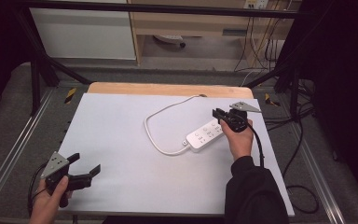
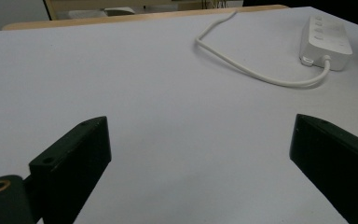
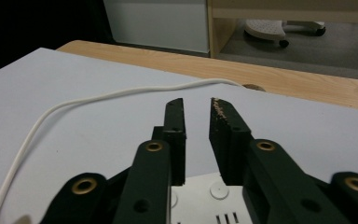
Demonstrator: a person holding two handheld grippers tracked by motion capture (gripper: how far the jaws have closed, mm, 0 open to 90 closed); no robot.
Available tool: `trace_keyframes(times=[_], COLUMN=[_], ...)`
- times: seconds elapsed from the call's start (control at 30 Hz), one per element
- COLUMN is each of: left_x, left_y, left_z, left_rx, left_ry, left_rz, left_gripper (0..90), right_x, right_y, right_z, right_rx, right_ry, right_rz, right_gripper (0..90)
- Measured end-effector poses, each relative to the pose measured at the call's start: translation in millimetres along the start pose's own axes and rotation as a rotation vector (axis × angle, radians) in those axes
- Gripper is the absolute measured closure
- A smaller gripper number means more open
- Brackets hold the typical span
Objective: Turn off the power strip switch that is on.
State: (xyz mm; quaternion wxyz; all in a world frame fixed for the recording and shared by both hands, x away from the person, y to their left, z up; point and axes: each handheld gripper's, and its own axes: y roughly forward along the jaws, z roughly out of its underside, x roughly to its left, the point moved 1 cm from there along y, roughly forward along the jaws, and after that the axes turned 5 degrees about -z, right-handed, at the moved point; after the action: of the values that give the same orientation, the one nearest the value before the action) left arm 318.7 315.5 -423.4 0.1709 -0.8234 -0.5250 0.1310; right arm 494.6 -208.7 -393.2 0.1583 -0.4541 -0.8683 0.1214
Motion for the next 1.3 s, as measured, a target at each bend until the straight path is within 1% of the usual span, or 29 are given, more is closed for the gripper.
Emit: trace_keyframes(times=[0.13,0.23,0.3,0.4,0.43,0.6,0.73,0.9,1.1,1.23,1.3], left_x=[0.9,0.6,0.6,1.1,1.4,1.6,1.1,1.3,1.3,1.4,1.6], left_y=[-0.3,-0.2,0.0,-0.2,-0.2,-0.2,-0.3,-0.3,-0.3,-0.3,-0.2], left_z=[-0.1,0.2,0.1,0.2,0.2,0.3,0.4,0.5,0.6,0.6,0.6], left_rx=[-0.002,0.001,0.002,0.0,0.0,0.001,0.002,0.004,0.005,0.005,0.007], left_ry=[-0.001,-0.004,-0.006,-0.008,-0.006,-0.006,-0.007,-0.006,-0.007,-0.006,-0.003], left_rz=[-0.004,-0.003,-0.004,-0.005,-0.005,-0.005,-0.004,-0.003,-0.002,-0.003,-0.004], left_gripper=[4.9,4.9,4.9,4.9,4.9,4.9,5.0,4.9,4.9,4.9,4.9], right_x=[3.9,5.3,6.5,7.6,8.7,11.3,12.2,13.8,15.0,15.8,15.9], right_y=[1.3,2.3,4.9,6.5,8.6,12.0,14.0,21.9,25.5,27.2,27.9], right_z=[0.3,0.8,2.3,3.6,4.9,8.0,9.9,16.1,18.6,21.6,22.6], right_rx=[0.012,0.018,0.03,0.04,0.053,0.071,0.076,0.125,0.133,0.144,0.141], right_ry=[-0.007,-0.008,-0.016,-0.007,-0.021,-0.021,-0.012,0.013,0.013,0.014,0.009], right_rz=[-0.006,-0.011,-0.003,-0.002,0.006,0.014,0.019,0.031,0.037,0.049,0.052], right_gripper=[83.1,84.7,88.0,90.0,90.0,90.0,90.0,90.0,90.0,90.0,90.0])
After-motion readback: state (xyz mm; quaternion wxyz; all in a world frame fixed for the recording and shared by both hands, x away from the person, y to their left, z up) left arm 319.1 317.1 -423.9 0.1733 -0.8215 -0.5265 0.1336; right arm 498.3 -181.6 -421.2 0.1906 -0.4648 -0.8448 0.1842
